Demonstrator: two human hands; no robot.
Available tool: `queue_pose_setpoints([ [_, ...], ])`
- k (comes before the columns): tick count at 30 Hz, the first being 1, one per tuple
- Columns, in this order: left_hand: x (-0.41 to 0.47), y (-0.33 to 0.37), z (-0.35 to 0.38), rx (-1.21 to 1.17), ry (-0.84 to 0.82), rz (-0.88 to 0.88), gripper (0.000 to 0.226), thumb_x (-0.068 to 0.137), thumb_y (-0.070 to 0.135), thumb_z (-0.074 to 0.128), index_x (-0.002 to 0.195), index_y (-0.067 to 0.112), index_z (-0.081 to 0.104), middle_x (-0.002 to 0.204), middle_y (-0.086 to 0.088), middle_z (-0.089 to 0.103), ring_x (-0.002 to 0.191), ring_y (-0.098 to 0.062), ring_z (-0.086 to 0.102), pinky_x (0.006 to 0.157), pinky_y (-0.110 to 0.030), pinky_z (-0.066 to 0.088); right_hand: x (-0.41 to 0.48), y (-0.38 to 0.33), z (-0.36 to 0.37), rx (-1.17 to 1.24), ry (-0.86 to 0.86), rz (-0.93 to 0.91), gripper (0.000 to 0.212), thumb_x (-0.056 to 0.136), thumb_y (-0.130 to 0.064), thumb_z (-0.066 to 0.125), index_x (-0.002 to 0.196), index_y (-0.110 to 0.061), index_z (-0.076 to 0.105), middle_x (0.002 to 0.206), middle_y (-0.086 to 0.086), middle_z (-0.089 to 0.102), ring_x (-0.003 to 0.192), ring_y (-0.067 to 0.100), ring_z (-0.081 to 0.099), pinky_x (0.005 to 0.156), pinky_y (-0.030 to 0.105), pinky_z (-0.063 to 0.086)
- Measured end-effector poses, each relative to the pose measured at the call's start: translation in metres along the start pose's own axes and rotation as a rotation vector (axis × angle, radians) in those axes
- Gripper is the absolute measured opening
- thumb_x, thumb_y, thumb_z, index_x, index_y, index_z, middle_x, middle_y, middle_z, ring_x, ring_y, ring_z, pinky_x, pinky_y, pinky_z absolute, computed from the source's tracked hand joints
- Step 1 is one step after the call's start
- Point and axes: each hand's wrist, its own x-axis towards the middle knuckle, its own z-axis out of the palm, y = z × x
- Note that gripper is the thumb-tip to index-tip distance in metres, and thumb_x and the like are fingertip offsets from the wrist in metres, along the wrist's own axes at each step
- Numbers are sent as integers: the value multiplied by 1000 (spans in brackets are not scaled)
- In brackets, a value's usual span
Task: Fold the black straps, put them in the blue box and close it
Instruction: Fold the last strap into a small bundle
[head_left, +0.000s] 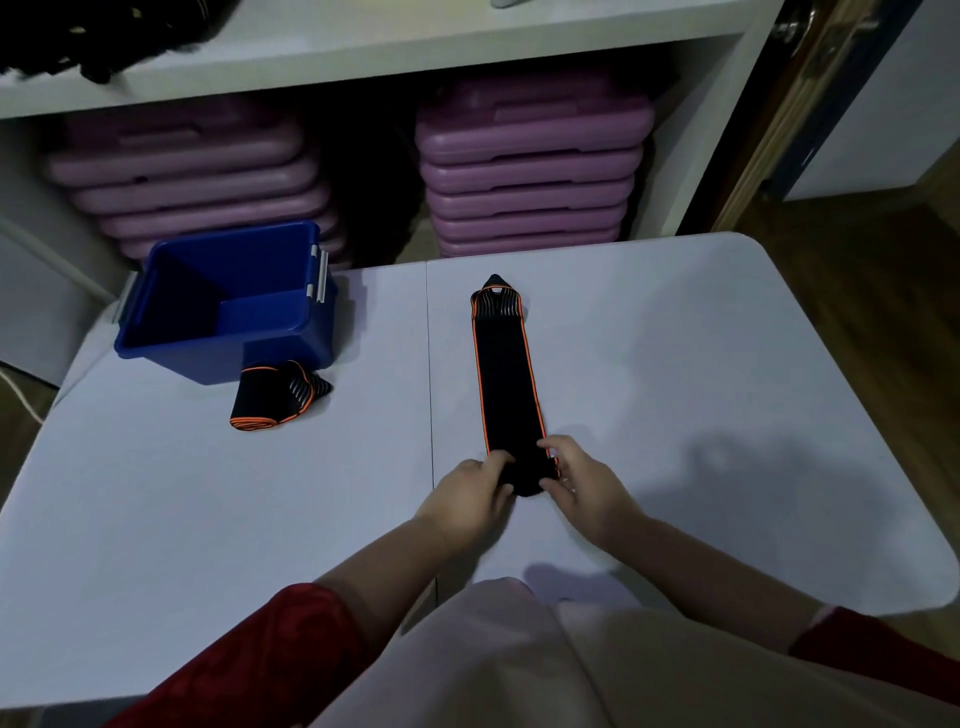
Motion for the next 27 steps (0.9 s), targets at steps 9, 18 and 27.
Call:
queue_pose_setpoints([
  [9, 10, -2, 1, -43, 125, -15, 27, 96, 25, 47, 115, 8, 55, 128, -7, 46, 92, -29, 61, 77, -31, 45, 30, 1, -1, -27, 26, 98, 30, 85, -21, 65, 114, -17, 67, 104, 10, 61, 89, 25, 64, 90, 36, 48],
  [18, 13, 0, 1, 240, -15, 30, 45, 91, 37, 48, 126, 8, 51, 118, -11, 57, 110, -28, 49, 88, -40, 46, 17, 9, 1, -281, -52, -225, 54, 78, -32, 54, 121, 0, 58, 112, 16, 60, 96, 32, 59, 86, 42, 52],
  [27, 21, -8, -13, 52, -51, 21, 42, 90, 36, 47, 124, 12, 54, 110, -13, 56, 103, -29, 53, 86, -39, 48, 29, 10, -17, -362, -53, -258, 33, 83, -28, 49, 113, -19, 62, 92, 4, 68, 90, 26, 59, 75, 37, 48],
])
